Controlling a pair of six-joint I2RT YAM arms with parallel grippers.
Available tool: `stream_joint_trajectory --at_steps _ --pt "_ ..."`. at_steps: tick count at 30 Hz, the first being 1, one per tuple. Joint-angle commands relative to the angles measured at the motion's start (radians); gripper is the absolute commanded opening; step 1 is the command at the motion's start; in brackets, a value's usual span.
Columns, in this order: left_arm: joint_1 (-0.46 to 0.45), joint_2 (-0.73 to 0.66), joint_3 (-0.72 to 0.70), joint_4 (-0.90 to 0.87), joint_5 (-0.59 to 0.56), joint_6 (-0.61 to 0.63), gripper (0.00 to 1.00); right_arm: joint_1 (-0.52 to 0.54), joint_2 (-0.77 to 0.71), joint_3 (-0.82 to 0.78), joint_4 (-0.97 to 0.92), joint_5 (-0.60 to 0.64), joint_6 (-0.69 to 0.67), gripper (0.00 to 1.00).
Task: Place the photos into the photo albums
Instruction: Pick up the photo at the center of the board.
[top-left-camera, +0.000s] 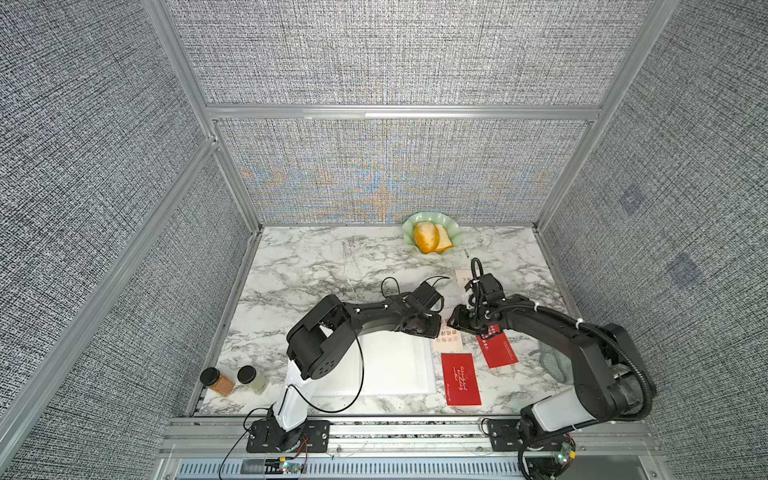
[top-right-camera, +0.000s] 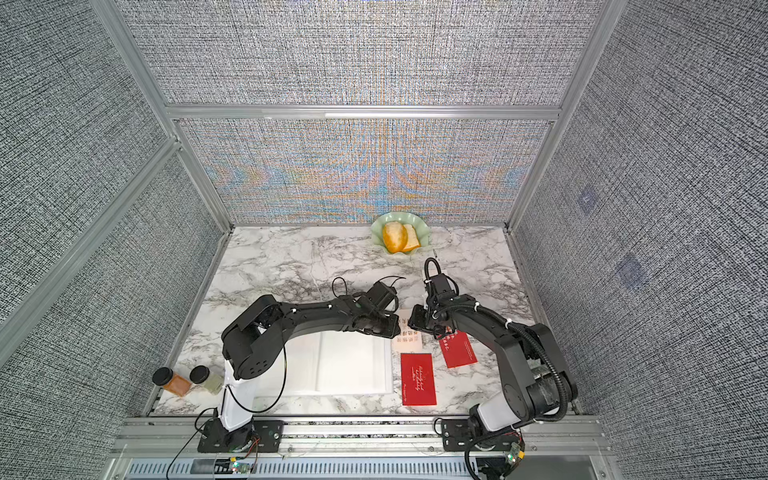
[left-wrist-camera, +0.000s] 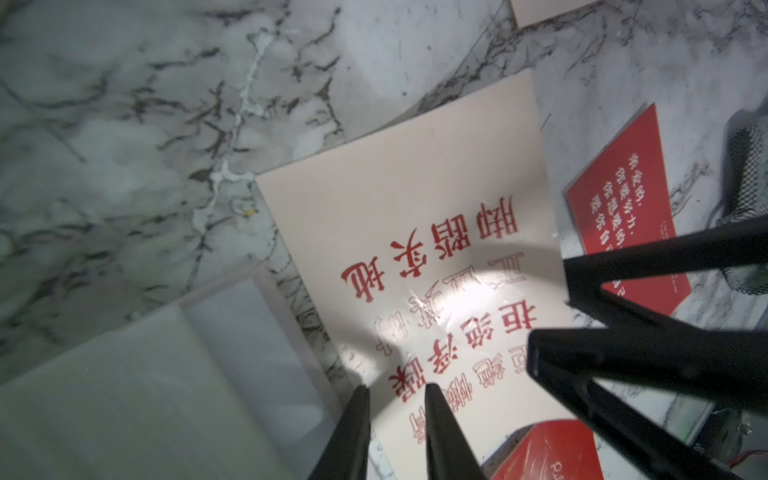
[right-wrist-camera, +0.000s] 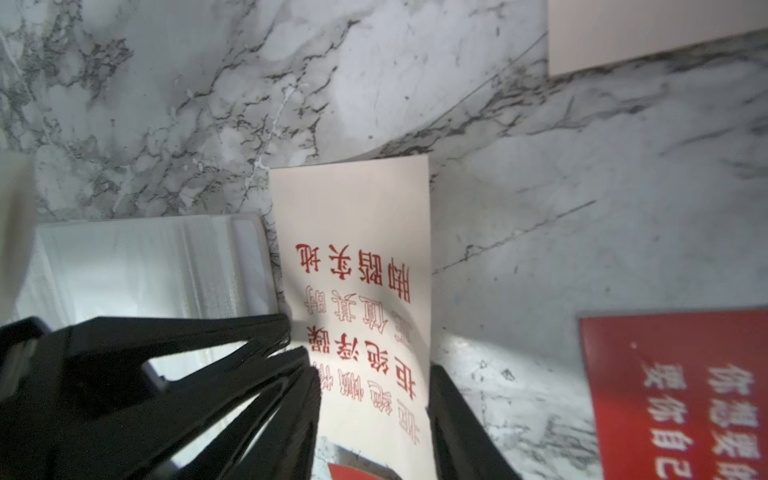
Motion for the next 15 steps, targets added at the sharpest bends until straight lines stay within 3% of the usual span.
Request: stream_joint_trajectory --at_steps 1,8,15 --pt "0.007 0.008 -0.004 -0.053 -0.018 0.012 0.27 0.004 -0.014 -0.004 0.014 -0.077 0.007 0.45" --pt "0.020 -0.012 -0.027 -0.039 -0.007 0.027 0.27 0.002 -0.052 -0.021 0.016 -0.098 0.003 0.42" --pt "0.027 -0.030 -0.045 -0.018 0.011 0.029 0.27 0.003 -0.067 -0.029 0.037 -0.129 0.019 0.27"
